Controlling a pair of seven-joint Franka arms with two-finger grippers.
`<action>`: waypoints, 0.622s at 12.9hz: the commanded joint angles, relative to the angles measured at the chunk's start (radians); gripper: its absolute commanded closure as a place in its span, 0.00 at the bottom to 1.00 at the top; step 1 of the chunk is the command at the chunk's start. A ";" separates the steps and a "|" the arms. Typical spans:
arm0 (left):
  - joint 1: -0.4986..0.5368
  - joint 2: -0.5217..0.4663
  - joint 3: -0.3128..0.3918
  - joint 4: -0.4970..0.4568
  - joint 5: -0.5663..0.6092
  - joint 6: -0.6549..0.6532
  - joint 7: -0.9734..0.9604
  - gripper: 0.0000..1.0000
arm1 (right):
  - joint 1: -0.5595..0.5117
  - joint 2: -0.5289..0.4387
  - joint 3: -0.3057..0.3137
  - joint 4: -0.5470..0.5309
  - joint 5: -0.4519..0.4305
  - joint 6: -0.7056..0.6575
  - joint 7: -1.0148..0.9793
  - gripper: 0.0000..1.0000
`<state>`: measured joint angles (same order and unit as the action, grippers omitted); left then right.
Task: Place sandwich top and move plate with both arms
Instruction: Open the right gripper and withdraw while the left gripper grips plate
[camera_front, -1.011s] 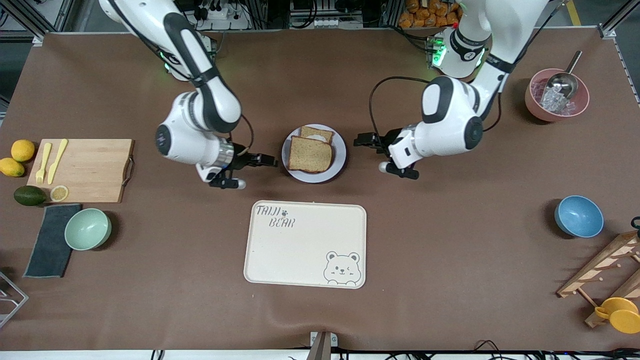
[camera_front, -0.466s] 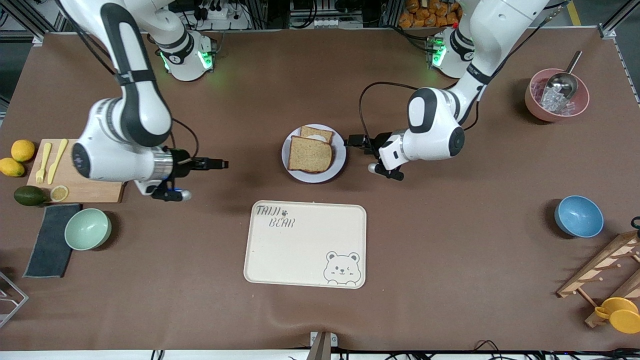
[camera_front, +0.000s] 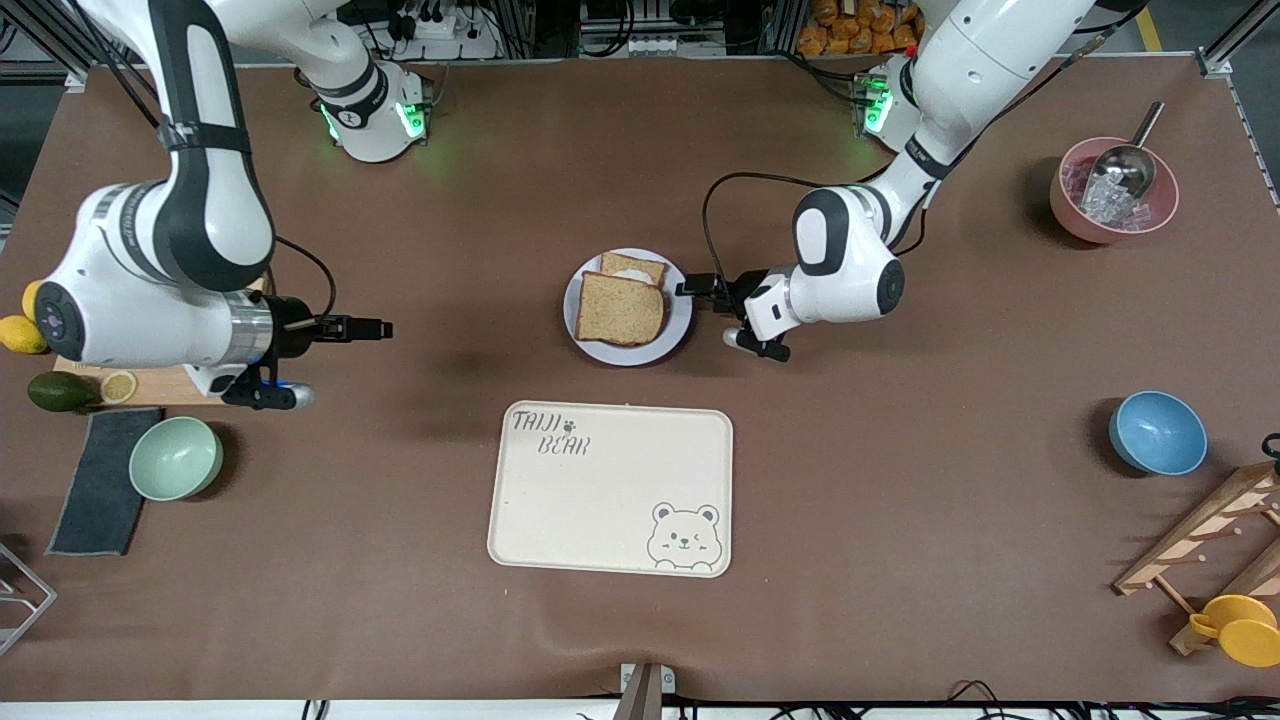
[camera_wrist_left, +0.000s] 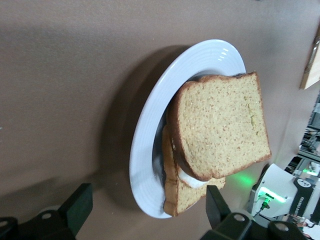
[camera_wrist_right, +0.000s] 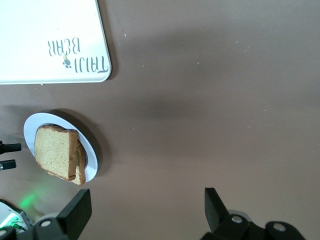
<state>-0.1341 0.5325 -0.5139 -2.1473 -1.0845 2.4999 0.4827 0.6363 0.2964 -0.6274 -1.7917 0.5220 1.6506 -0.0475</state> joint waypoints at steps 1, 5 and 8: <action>-0.038 0.029 -0.002 0.010 -0.135 0.056 0.109 0.00 | -0.043 0.003 0.003 0.075 -0.068 -0.051 0.020 0.00; -0.039 0.053 -0.002 0.014 -0.212 0.060 0.188 0.00 | -0.147 0.012 0.006 0.173 -0.100 -0.097 -0.084 0.00; -0.039 0.063 -0.002 0.014 -0.213 0.062 0.189 0.06 | -0.294 0.012 0.089 0.201 -0.178 -0.106 -0.201 0.00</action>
<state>-0.1699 0.5828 -0.5129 -2.1445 -1.2642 2.5482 0.6417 0.4414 0.2967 -0.6135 -1.6318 0.3889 1.5702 -0.1887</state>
